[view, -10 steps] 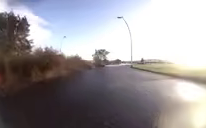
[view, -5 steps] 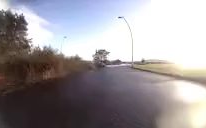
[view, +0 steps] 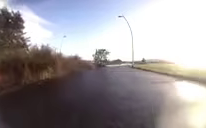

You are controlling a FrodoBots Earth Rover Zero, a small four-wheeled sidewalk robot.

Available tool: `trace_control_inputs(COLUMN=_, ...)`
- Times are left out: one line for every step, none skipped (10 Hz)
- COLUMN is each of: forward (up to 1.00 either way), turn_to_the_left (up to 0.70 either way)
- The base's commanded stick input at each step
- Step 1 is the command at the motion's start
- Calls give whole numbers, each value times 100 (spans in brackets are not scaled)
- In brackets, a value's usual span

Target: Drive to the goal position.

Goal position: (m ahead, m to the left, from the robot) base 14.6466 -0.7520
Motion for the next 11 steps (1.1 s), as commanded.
trace_control_inputs(forward=45, turn_to_the_left=0)
trace_control_inputs(forward=45, turn_to_the_left=0)
trace_control_inputs(forward=45, turn_to_the_left=0)
trace_control_inputs(forward=45, turn_to_the_left=0)
trace_control_inputs(forward=45, turn_to_the_left=0)
trace_control_inputs(forward=45, turn_to_the_left=0)
trace_control_inputs(forward=45, turn_to_the_left=0)
trace_control_inputs(forward=45, turn_to_the_left=0)
trace_control_inputs(forward=45, turn_to_the_left=0)
trace_control_inputs(forward=45, turn_to_the_left=0)
trace_control_inputs(forward=45, turn_to_the_left=0)
